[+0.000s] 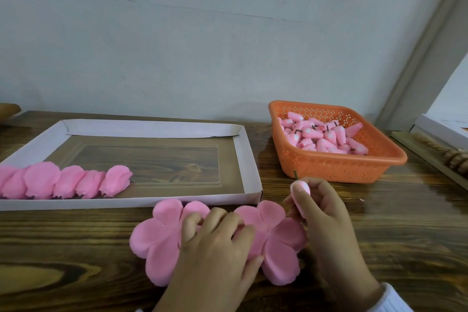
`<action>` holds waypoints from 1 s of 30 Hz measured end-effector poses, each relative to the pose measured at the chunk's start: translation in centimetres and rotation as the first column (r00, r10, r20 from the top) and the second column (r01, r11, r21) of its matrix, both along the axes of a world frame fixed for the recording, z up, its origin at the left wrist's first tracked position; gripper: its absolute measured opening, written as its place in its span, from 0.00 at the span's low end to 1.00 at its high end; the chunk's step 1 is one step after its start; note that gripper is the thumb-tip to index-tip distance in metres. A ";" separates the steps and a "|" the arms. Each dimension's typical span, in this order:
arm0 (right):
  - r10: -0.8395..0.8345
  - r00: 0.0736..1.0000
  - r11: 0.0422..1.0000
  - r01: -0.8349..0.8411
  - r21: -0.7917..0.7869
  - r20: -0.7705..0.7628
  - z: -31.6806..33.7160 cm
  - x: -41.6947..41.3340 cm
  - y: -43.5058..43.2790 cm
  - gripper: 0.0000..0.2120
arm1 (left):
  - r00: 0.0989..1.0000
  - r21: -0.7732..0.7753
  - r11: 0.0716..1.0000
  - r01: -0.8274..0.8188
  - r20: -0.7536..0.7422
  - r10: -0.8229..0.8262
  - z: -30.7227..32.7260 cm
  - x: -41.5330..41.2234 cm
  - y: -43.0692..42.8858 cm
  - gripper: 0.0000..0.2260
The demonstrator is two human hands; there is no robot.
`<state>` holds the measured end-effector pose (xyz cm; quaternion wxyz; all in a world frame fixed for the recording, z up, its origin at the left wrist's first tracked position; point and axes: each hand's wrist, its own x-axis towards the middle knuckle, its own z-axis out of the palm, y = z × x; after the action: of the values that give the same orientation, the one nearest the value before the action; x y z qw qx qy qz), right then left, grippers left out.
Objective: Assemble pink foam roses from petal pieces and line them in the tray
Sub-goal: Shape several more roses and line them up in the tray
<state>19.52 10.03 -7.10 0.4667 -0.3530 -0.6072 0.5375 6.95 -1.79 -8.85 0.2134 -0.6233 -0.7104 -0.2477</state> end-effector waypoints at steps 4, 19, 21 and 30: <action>-0.001 1.000 1.000 0.001 0.014 0.001 0.0 0.1 0.0 0.03 | 0.996 0.001 0.999 0.040 0.083 -0.040 -0.1 -0.1 -0.2 0.09; 0.006 1.000 0.999 -0.005 0.031 -0.018 -0.2 0.1 -0.1 0.04 | 0.277 0.206 0.978 0.019 0.939 -0.203 1.4 -1.9 -0.5 0.11; 0.016 1.000 0.999 -0.016 0.045 0.005 -0.1 0.2 -0.2 0.04 | -0.088 0.228 0.974 0.001 0.970 -0.227 2.1 -2.3 -0.6 0.11; 0.535 0.786 0.779 -0.601 -0.178 -0.309 1.2 0.4 -1.4 0.16 | -0.491 0.315 0.948 -0.035 0.821 -0.291 3.1 -1.2 -0.7 0.13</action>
<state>19.93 8.60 -5.92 0.2994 -0.1434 -0.5462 0.7690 5.77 -2.53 -5.75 -0.4733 -0.1685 -0.4297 -0.7503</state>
